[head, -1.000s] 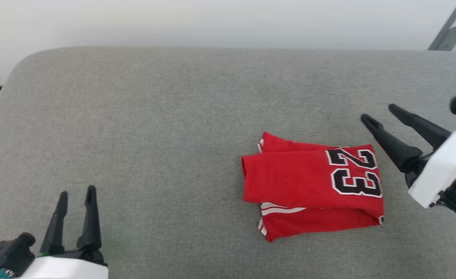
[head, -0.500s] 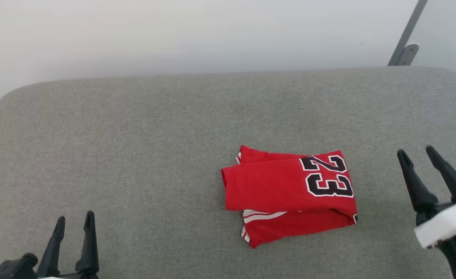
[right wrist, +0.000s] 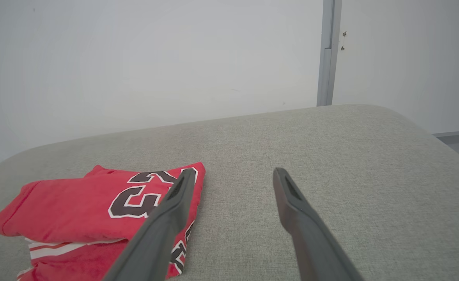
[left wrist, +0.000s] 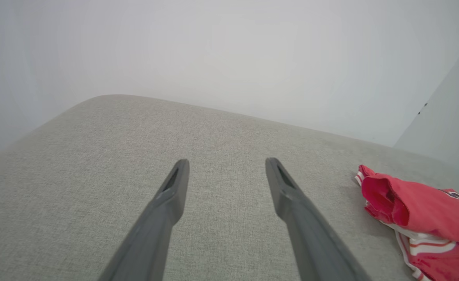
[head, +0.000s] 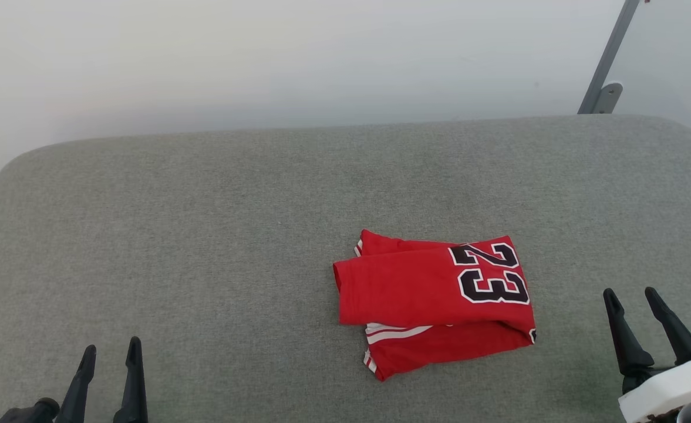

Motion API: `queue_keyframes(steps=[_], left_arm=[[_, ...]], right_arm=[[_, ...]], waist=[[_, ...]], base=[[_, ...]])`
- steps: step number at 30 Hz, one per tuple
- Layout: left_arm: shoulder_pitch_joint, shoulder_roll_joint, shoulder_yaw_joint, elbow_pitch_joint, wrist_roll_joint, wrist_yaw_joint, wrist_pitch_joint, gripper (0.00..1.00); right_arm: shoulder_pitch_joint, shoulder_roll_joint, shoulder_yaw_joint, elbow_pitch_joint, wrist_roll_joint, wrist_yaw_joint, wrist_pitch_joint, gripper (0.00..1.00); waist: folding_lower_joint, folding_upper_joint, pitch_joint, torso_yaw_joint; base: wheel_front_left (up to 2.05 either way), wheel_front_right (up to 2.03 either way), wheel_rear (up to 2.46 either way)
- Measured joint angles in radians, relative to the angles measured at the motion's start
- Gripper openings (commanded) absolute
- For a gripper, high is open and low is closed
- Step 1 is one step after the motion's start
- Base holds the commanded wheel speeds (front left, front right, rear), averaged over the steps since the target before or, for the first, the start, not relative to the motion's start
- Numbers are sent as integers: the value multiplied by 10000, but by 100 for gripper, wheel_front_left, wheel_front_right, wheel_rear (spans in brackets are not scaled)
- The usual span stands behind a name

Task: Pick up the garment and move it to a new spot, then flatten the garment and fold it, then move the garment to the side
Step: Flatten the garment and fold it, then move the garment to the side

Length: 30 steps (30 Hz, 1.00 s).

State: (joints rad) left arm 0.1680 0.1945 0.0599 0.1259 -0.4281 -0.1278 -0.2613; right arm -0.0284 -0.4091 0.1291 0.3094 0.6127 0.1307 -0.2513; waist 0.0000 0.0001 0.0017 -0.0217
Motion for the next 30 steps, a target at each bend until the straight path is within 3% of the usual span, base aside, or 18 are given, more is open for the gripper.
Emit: queue_keyframes(steps=[17,30], left_arm=[[3,-144,117,-194,303,0,0,100],[40,-282,173,-368,477,0,0,100]], right_arm=[[909,1064,-874,-926,-1043,0,-98,100],[1136,1175,-692,-1124,-1076,0,-100,100]], waist=[[0,0,-158,391],[0,0,-200,441]], base=[[0,0,0],[0,0,0]])
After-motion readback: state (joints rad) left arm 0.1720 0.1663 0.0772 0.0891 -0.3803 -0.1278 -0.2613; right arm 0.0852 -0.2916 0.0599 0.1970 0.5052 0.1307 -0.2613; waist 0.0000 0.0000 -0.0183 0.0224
